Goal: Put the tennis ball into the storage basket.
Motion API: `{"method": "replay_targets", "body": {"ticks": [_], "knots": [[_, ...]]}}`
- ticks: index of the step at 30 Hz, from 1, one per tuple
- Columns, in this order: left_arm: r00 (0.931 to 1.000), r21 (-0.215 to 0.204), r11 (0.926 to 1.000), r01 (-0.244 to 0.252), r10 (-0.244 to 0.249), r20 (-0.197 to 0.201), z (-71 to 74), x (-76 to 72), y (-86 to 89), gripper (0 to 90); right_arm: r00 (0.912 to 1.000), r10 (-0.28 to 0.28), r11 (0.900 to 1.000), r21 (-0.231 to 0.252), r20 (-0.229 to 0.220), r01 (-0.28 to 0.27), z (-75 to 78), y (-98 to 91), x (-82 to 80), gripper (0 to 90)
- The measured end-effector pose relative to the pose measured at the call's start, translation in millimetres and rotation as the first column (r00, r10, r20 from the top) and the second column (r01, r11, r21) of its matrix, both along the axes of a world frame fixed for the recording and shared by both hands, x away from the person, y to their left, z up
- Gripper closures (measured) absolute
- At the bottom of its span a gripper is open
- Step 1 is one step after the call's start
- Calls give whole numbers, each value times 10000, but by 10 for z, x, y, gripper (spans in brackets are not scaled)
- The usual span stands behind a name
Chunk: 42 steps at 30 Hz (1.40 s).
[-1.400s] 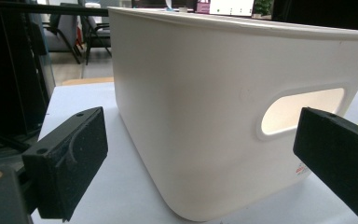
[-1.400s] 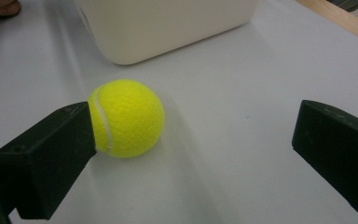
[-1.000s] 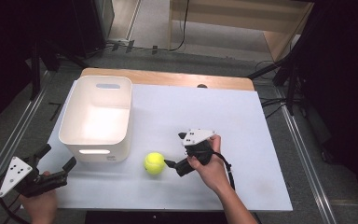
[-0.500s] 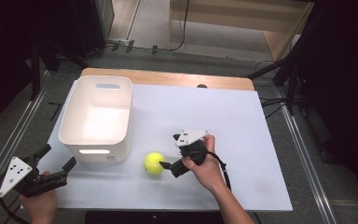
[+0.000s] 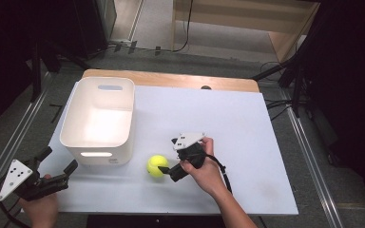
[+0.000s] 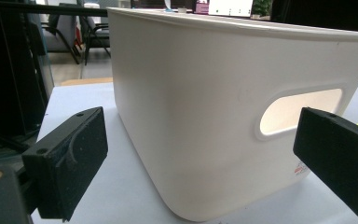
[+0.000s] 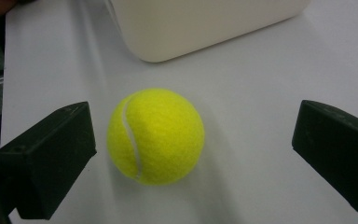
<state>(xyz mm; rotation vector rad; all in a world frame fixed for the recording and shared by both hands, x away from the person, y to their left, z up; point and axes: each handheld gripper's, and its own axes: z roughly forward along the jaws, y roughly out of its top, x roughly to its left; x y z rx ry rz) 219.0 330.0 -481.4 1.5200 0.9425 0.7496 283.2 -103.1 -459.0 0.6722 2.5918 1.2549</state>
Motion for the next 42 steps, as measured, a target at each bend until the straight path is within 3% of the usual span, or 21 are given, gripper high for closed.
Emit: {"method": "replay_targets", "body": {"ticks": [30, 42], "knots": [[10000, 6, 10000, 17, -17, -2, 0, 0, 2, 28, 9944, 800, 9956, -423, -691, -830, -196, 319, 44, 0], [10000, -8, 10000, 22, -22, 0, 0, 1, 0, 28, 9918, 859, 9936, -658, -943, -923, -281, 387, 74, 25]]}}
